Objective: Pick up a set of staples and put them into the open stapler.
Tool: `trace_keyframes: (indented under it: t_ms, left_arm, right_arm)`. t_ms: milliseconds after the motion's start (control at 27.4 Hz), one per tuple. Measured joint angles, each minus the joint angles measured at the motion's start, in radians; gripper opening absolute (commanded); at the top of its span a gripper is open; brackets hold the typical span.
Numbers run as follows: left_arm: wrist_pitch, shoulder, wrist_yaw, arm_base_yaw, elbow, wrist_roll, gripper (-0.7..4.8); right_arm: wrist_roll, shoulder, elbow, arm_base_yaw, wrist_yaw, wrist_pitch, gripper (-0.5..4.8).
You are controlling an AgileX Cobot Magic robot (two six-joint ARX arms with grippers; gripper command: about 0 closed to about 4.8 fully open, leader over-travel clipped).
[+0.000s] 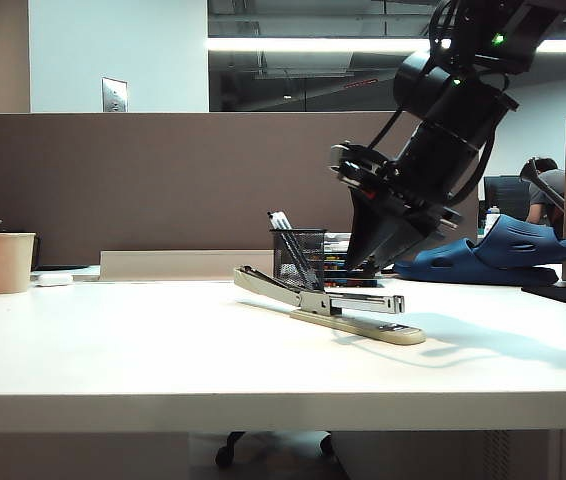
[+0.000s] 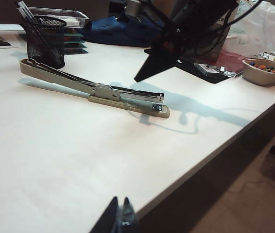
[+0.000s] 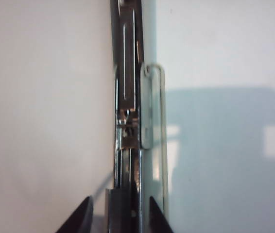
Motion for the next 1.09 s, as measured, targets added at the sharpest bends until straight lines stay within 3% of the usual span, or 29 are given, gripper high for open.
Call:
trace_keyframes:
  t_ms: [36, 109, 365, 620, 657, 948, 1094]
  left_arm:
    - [0.000, 0.000, 0.000, 0.000, 0.000, 0.000, -0.06]
    - [0.000, 0.000, 0.000, 0.000, 0.000, 0.000, -0.06]
    - [-0.002, 0.000, -0.025, 0.000, 0.000, 0.000, -0.06]
    - [-0.003, 0.000, -0.251, 0.000, 0.000, 0.000, -0.06]
    - [-0.003, 0.000, -0.320, 0.000, 0.000, 0.000, -0.06]
    - [-0.003, 0.000, -0.543, 0.000, 0.000, 0.000, -0.06]
    - [-0.004, 0.000, -0.613, 0.000, 0.000, 0.000, -0.06]
  right_arm:
    - [0.000, 0.000, 0.010, -0.002, 0.000, -0.005, 1.37]
    - [0.000, -0.003, 0.024, -0.003, 0.010, -0.011, -0.13]
    - [-0.002, -0.116, 0.034, -0.069, 0.094, -0.024, -0.06]
    - [-0.002, -0.284, 0.037, -0.180, 0.110, -0.023, -0.06]
    - [-0.002, -0.324, 0.037, -0.202, 0.110, -0.025, -0.06]
    - [-0.002, -0.479, 0.030, -0.246, 0.136, -0.024, -0.06]
    - [-0.002, -0.573, -0.050, -0.271, 0.155, -0.008, -0.06]
